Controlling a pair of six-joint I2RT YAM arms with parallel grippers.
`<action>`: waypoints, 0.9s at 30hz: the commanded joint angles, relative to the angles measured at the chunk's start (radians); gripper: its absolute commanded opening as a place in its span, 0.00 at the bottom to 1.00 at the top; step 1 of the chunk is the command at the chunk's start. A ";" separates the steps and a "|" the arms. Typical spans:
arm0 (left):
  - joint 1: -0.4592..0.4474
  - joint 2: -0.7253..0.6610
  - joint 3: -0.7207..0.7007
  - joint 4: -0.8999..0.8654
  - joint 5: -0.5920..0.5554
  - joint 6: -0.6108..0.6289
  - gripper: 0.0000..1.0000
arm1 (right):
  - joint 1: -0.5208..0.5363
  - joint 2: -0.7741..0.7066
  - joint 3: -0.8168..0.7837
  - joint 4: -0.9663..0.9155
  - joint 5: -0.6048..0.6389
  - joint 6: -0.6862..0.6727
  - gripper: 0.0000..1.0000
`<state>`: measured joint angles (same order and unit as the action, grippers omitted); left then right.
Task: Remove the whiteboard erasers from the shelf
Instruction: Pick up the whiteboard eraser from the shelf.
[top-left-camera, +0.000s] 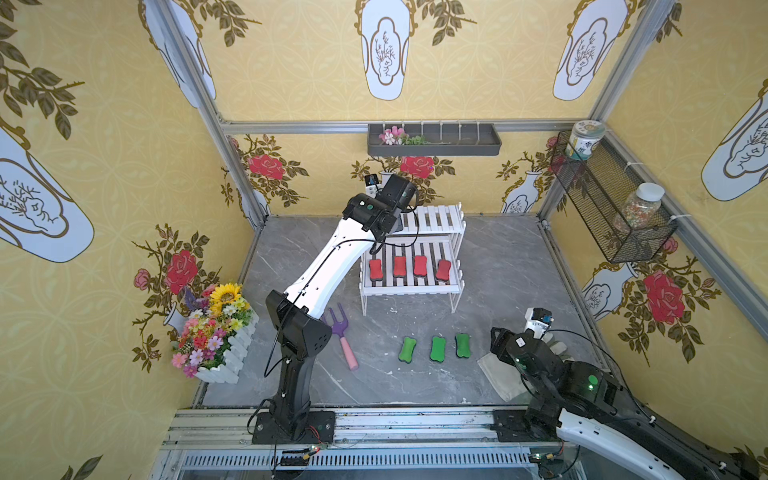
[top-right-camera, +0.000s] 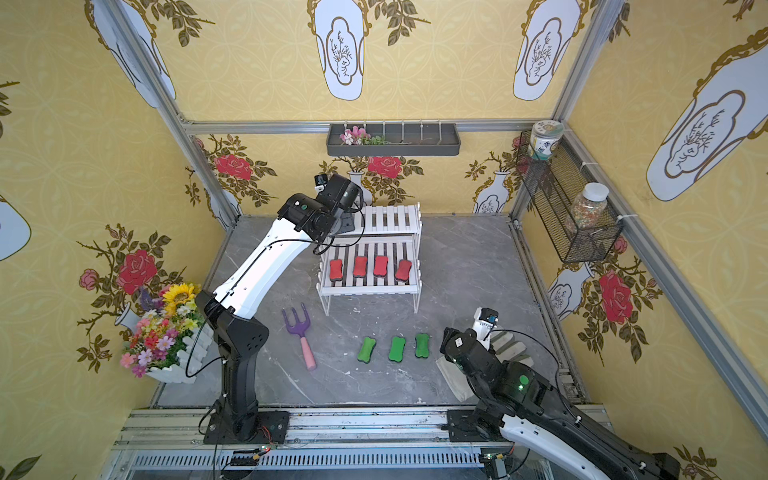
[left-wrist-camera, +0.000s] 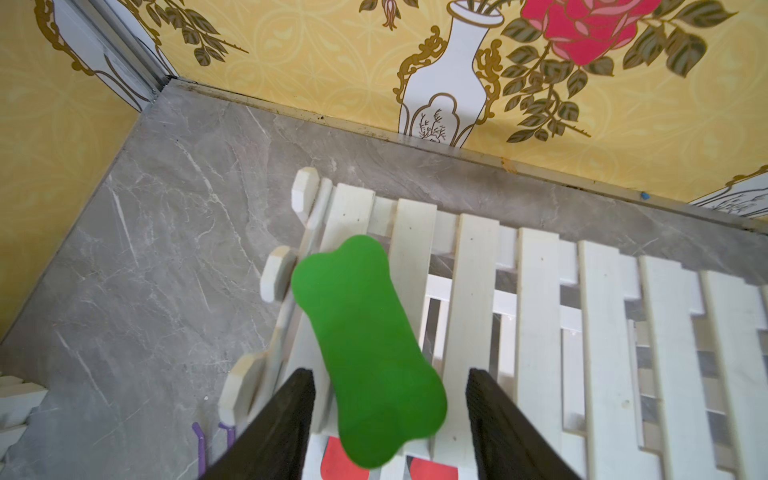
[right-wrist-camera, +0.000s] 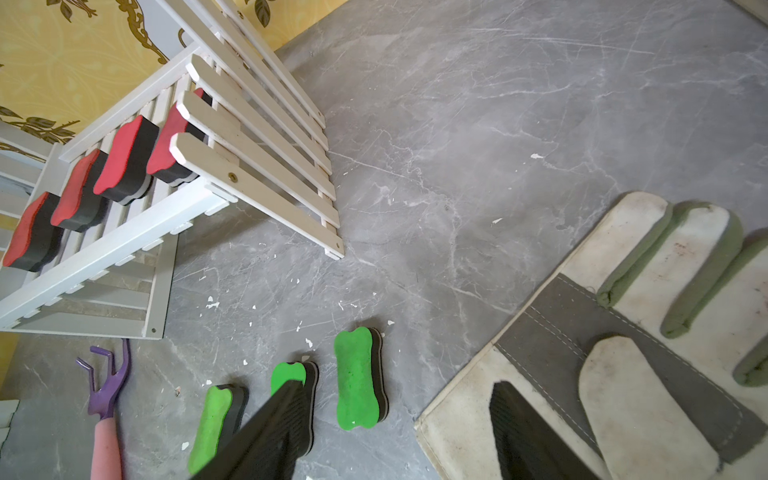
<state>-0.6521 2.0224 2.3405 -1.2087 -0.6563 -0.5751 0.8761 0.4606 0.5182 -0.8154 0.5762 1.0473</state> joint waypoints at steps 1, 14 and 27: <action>0.002 0.003 -0.013 -0.025 -0.030 0.019 0.64 | 0.000 -0.001 -0.002 -0.007 0.011 0.011 0.75; 0.000 0.024 -0.017 0.005 -0.052 0.051 0.60 | 0.000 -0.006 -0.014 -0.014 0.005 0.030 0.75; -0.002 -0.025 -0.088 0.073 -0.052 0.077 0.44 | -0.001 -0.002 -0.020 -0.024 -0.001 0.045 0.75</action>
<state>-0.6514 2.0056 2.2604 -1.1530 -0.7094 -0.5156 0.8757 0.4564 0.5022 -0.8394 0.5720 1.0821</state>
